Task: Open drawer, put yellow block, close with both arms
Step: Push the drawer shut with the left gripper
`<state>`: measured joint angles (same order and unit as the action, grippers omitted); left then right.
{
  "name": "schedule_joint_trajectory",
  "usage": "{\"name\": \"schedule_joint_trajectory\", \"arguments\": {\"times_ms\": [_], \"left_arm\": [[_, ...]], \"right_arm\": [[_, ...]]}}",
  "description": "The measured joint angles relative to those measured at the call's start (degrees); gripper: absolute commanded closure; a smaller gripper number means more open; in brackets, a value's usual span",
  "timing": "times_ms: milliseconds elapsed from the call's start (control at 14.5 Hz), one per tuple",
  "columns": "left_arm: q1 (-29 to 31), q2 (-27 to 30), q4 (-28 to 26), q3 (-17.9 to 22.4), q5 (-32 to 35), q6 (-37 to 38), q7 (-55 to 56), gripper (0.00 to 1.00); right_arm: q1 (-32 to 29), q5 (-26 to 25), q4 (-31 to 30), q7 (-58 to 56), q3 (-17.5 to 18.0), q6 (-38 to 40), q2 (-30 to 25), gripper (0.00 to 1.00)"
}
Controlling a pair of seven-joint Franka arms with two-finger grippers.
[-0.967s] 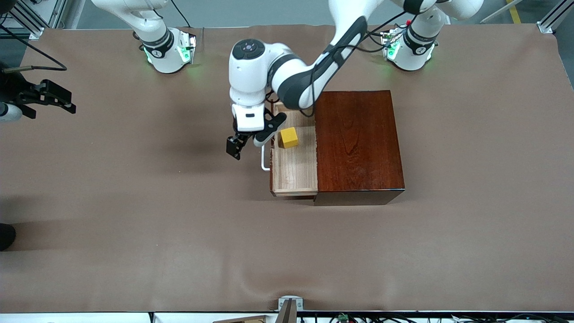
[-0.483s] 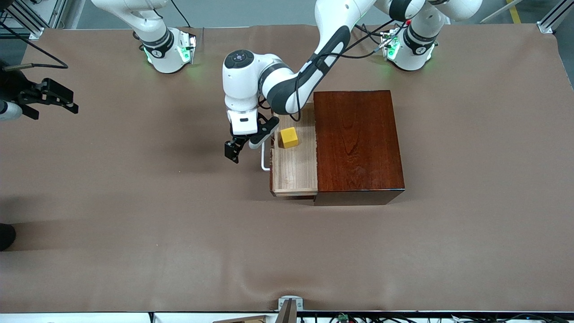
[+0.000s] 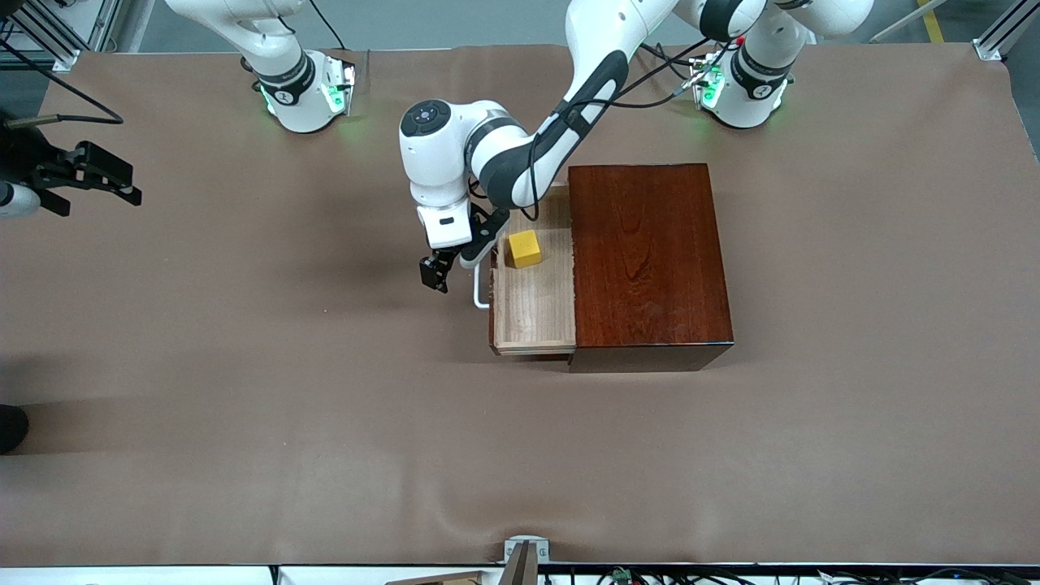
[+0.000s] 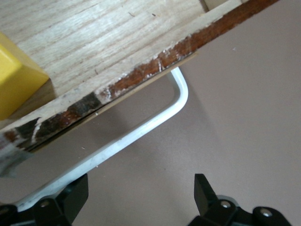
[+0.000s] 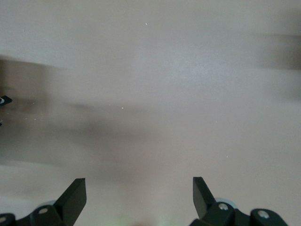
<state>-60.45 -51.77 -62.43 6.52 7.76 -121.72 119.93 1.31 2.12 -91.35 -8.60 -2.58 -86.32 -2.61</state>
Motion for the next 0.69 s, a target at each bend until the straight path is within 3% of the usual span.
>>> {"name": "schedule_joint_trajectory", "arguments": {"times_ms": [691], "left_arm": [[1.42,0.28,1.44,3.85,0.0,20.38,0.83,0.0]], "right_arm": [[0.0,-0.09,0.01,0.0,-0.01,0.08,0.0,0.0]]}}
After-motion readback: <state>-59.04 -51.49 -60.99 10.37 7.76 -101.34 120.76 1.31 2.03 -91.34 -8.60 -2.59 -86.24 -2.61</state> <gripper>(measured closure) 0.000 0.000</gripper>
